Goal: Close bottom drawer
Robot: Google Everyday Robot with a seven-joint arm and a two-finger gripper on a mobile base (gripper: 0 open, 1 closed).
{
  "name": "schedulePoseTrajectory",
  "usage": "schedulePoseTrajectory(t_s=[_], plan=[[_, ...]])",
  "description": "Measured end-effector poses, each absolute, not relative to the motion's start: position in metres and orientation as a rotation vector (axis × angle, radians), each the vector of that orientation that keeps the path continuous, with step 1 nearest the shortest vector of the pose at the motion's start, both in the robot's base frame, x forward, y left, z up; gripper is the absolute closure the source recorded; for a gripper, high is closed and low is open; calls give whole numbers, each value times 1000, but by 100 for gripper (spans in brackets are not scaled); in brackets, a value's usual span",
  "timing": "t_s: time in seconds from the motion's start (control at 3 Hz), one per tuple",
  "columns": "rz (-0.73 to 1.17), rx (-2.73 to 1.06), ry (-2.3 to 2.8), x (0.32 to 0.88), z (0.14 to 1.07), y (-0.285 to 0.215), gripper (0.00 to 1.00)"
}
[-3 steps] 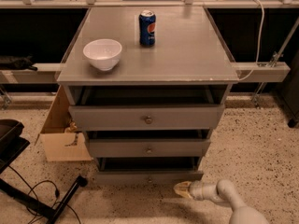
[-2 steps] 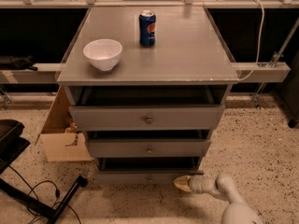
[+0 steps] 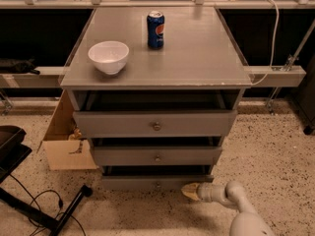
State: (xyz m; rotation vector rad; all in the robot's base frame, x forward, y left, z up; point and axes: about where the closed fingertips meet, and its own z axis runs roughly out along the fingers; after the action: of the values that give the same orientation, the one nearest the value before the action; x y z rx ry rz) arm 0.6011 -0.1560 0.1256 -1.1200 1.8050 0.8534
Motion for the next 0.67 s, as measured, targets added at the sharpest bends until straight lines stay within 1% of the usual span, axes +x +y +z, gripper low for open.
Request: schedulePoseTrajectory(t_s=[0.67], plan=[[853,-1120,1805,601,126,-156,17]])
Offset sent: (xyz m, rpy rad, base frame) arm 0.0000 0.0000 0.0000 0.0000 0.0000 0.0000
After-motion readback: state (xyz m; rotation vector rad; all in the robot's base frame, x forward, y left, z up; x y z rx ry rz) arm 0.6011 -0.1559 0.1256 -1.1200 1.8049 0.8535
